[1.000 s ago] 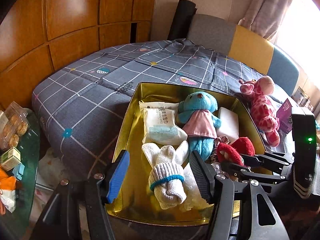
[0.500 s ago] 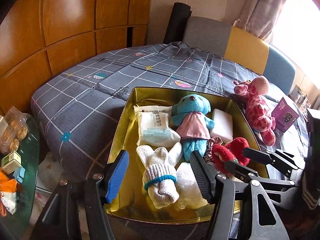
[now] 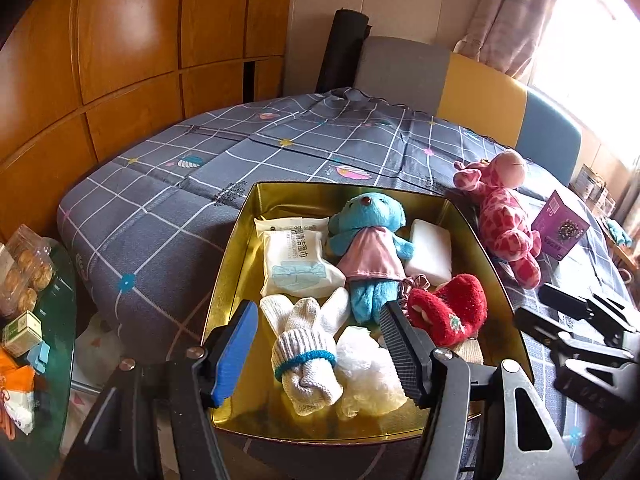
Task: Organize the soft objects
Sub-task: 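Move both tools back toward the pink towel roll and blue tissue pack, then grasp the pink towel roll at its blue band with the left tool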
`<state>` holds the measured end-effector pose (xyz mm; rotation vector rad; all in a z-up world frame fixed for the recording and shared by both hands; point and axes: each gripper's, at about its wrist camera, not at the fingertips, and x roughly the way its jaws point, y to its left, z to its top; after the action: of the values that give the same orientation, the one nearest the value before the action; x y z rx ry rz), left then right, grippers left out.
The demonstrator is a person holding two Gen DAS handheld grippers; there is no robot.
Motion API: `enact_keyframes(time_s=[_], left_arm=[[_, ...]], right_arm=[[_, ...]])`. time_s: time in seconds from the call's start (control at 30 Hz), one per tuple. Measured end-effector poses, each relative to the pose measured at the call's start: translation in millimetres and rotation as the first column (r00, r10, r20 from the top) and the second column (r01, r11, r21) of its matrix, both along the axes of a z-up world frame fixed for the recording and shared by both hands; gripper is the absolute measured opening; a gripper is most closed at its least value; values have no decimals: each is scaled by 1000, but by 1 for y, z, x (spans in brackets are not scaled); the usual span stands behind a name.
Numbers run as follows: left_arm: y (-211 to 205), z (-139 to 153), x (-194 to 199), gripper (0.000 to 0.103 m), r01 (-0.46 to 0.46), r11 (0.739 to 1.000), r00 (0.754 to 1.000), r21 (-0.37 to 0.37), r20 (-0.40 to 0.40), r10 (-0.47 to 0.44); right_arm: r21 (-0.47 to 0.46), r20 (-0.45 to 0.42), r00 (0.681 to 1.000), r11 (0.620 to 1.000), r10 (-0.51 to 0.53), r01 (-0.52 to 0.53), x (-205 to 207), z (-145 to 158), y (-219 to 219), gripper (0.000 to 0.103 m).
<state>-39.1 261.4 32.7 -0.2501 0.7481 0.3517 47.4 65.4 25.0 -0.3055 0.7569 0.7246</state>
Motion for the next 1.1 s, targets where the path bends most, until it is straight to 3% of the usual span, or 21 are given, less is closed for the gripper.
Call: enact_keyframes(time_s=[0.3,0.73,0.97,1.1], left_arm=[[-18,7,4,65,44,998,999,35,2,-44],[-59,13,21,66,154,985,988,75,-14,-153],[-82,17,31,66,224,970,975,94,-18,-224],[-101,23,43,66,283,953,959,110,-13,-284]], right_arm=[[-85,39,995,991,-96,99,14,5,-72,50],[-181,71,956,939,-284,293,39,-3,-183,50],[-161,89,916,902,-391,401,42,5,-229,50],[-117,103,854,846,-510,520,47,17,-262,50]])
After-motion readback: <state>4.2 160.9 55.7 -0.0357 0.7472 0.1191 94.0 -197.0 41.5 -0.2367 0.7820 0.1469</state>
